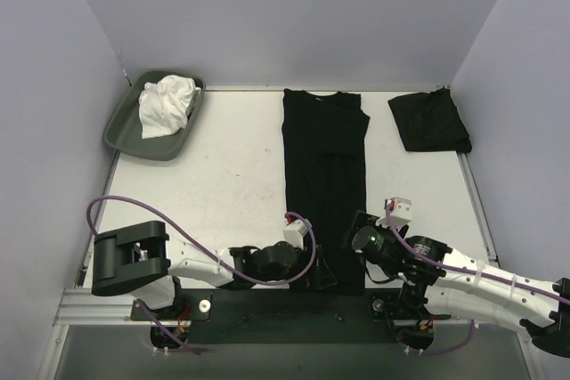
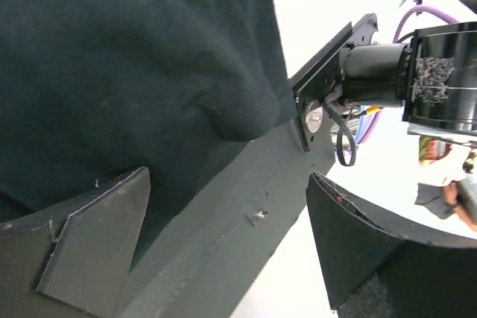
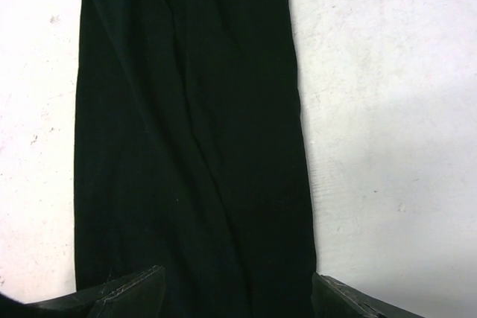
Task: Fold and stack the t-shirts
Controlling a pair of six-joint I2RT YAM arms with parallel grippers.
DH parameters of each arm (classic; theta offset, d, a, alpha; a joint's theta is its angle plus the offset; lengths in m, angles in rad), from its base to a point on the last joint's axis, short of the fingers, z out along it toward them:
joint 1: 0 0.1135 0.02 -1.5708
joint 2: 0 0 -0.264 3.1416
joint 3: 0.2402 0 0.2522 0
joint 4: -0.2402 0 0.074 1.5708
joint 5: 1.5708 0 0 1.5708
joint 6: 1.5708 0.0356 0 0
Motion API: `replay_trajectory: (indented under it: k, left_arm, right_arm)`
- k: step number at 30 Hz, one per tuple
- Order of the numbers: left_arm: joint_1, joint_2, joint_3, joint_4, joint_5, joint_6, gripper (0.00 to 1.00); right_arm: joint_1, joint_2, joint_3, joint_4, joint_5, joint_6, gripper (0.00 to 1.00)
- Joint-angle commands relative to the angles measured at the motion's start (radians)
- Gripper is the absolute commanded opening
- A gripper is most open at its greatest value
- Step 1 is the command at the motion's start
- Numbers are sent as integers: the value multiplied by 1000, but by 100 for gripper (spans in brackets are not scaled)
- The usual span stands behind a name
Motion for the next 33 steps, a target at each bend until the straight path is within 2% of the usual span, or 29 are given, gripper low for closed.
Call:
replay_trajectory:
  k: [1,3,6,7,12,17,20,33]
  left_arm:
    - [48,-112,131,-247,-2,125,96]
    - [90,-185,162,-327,-4,176,96]
    - [225,-244,178,-450,51,243,97]
    - [311,-250,178,-452,77,265,98]
    - [481,-170,234,-476,188,360,98]
    - [527,41,360,-439,260,391,97]
    - [529,127,408,-407,278,396,97]
    - [595,253,483,-343,334,388,97]
  right_arm:
    - [-25,23,17,-35,74,-31,79]
    - [-30,45,22,-21,73,-40,79]
    - [-72,83,15,51,51,-98,79]
    - [-126,98,14,83,-1,-148,79]
    - [-269,290,51,344,-196,-303,79]
    - [-330,538,166,421,-263,-382,79]
    - [-361,603,195,462,-289,-396,79]
    - [-522,648,141,600,-403,-446,79]
